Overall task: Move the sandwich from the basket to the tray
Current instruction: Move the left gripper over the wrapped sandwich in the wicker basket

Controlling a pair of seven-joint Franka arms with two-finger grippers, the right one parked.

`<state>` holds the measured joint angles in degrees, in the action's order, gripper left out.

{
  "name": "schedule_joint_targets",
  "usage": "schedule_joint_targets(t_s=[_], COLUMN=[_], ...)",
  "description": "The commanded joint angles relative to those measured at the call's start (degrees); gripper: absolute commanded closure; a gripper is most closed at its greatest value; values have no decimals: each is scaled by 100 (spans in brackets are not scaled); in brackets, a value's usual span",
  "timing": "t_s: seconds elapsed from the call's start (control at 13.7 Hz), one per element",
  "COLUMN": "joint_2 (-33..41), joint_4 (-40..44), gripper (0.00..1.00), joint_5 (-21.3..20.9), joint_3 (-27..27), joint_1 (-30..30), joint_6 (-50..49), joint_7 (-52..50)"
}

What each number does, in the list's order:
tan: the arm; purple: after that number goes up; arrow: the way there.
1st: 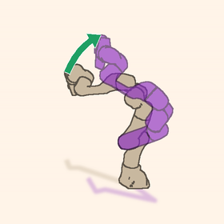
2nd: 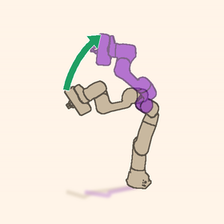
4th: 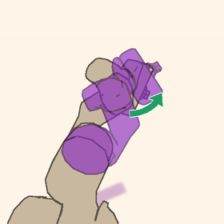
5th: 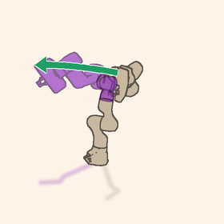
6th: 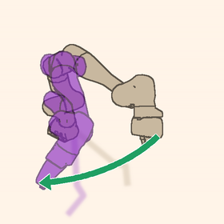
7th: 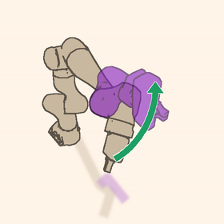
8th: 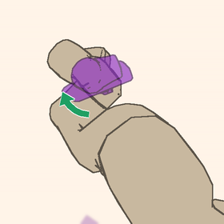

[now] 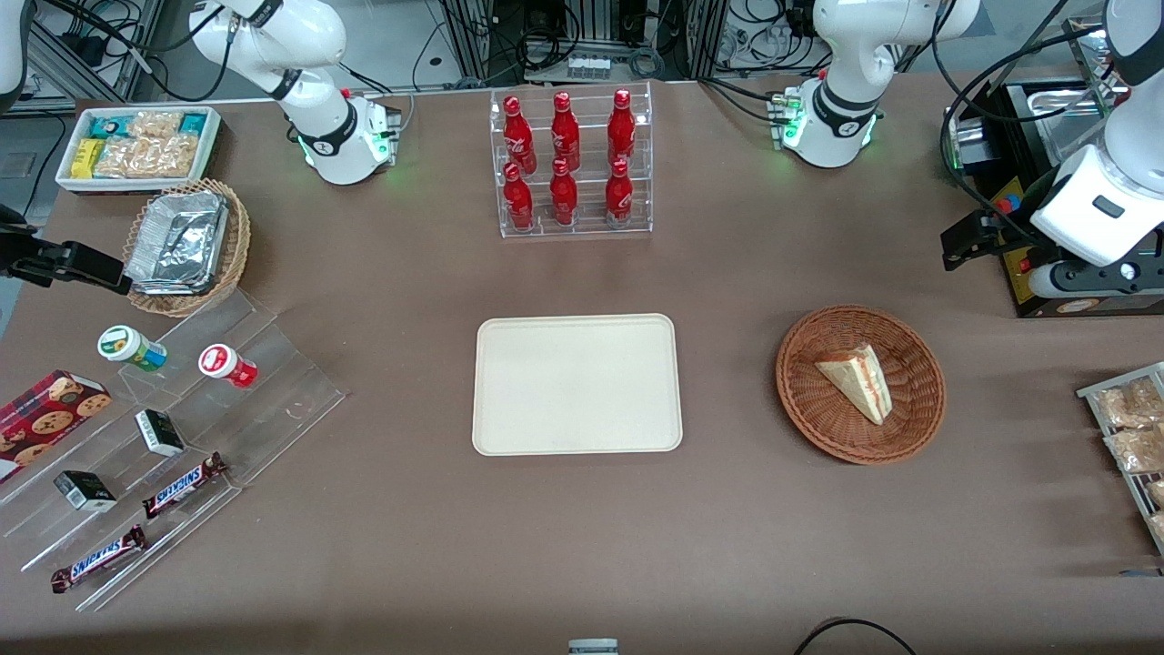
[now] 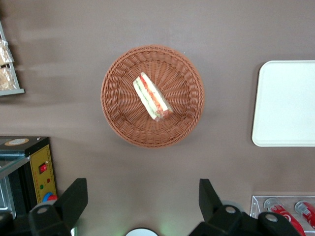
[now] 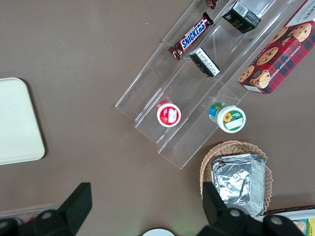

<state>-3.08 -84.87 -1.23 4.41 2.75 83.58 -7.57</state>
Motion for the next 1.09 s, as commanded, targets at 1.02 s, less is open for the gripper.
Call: schedule_joint_targets(t_s=[1.02], joint_2=[212], joint_4=[-3762], gripper=[0], joint_5=[-194], joint_3=[7], joint_1=[-108], joint_6=[3935], joint_7=[-3163])
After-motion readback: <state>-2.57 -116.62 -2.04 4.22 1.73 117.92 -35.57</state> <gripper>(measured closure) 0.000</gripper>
